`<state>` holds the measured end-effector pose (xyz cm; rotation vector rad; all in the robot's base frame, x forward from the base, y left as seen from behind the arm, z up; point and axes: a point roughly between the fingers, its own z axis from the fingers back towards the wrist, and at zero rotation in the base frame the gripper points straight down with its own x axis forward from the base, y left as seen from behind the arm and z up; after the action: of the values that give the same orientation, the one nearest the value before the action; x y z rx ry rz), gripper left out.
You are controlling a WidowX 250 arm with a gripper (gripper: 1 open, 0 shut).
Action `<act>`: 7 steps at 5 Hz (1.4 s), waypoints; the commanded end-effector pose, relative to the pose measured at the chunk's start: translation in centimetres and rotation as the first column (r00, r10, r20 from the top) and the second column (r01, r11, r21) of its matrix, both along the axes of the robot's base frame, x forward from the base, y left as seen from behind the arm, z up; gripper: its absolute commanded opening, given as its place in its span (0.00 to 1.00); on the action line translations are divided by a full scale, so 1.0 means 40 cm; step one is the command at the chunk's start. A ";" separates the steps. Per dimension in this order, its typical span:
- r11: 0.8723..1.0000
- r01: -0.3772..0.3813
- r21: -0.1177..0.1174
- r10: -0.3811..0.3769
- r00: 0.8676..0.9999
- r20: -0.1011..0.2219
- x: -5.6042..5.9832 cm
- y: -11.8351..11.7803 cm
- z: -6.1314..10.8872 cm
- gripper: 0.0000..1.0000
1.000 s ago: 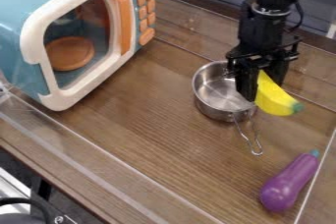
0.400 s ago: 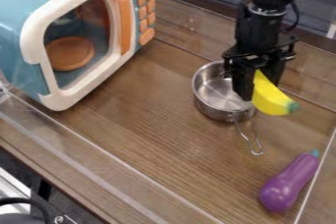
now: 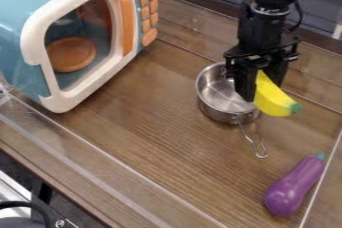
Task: Put the banana in the silver pot
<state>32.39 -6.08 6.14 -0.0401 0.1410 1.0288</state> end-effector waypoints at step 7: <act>0.999 0.030 0.018 -0.031 0.996 0.089 0.014 0.039 0.082 0.00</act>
<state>32.21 -4.89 6.13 -0.0101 0.1427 0.9895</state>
